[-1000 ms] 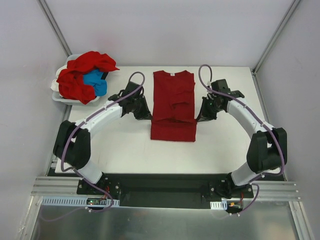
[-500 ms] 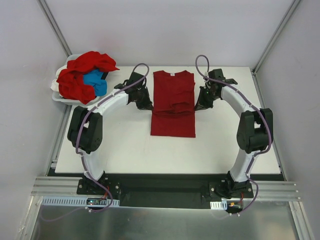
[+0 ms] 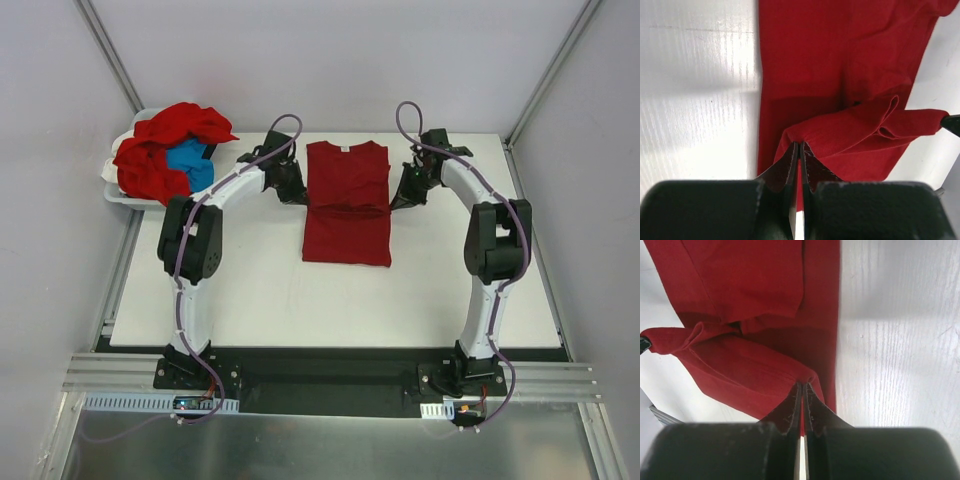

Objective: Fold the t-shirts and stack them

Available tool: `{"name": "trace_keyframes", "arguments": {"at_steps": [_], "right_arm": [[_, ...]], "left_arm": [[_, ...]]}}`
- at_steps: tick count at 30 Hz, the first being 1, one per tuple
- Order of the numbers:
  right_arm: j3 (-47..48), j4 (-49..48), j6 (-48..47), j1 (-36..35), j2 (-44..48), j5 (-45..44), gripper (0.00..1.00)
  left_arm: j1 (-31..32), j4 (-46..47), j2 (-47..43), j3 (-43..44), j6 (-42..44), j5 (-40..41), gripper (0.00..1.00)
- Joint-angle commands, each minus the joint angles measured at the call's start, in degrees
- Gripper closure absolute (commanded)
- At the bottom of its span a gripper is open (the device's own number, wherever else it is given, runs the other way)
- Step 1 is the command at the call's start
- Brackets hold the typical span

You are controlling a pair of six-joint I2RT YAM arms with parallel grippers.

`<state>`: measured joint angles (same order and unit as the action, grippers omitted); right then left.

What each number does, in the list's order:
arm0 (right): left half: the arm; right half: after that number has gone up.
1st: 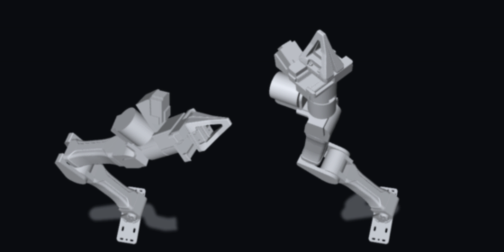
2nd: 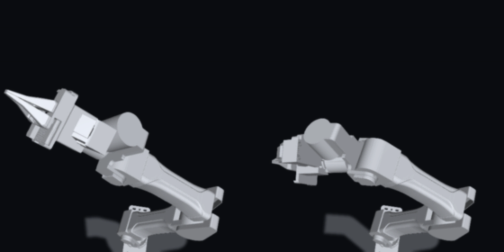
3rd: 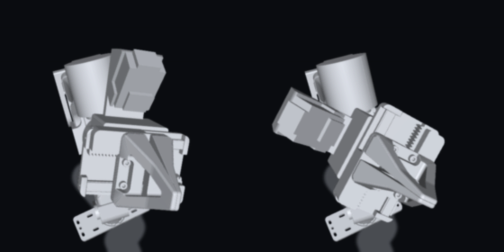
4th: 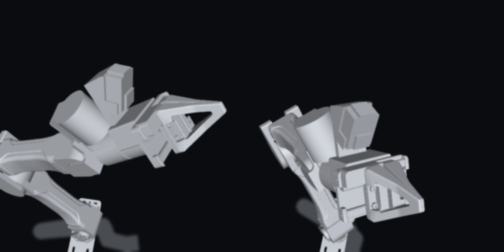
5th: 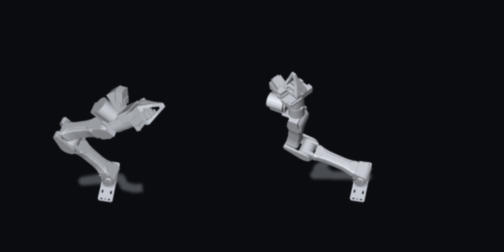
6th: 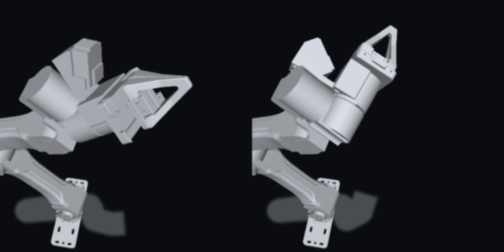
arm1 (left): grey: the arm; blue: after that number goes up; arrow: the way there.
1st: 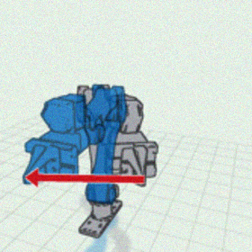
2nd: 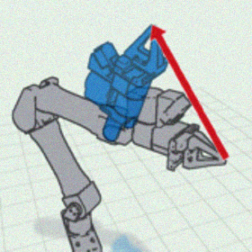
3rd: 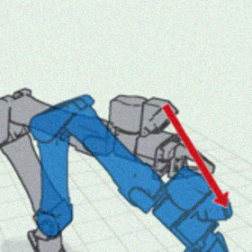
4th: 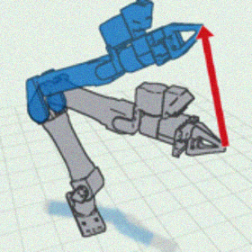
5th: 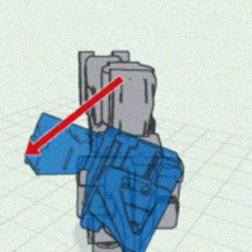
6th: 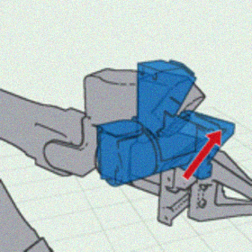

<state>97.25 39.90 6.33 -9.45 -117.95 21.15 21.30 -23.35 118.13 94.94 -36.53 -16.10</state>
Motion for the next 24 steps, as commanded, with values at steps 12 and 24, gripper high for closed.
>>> {"name": "trace_keyframes", "arguments": {"at_steps": [12, 24], "right_arm": [[12.87, 4.13, -1.67, 0.66, -8.26, 1.0, 0.99], [14.46, 5.19, -0.18, 1.81, 2.45, 1.97, 0.11]], "left_arm": [[-1.17, -2.13, 5.18, 5.17, 1.56, 1.07, 1.0], [-4.07, -4.24, -5.59, 9.58, 3.49, 2.91, 0.01]]}}
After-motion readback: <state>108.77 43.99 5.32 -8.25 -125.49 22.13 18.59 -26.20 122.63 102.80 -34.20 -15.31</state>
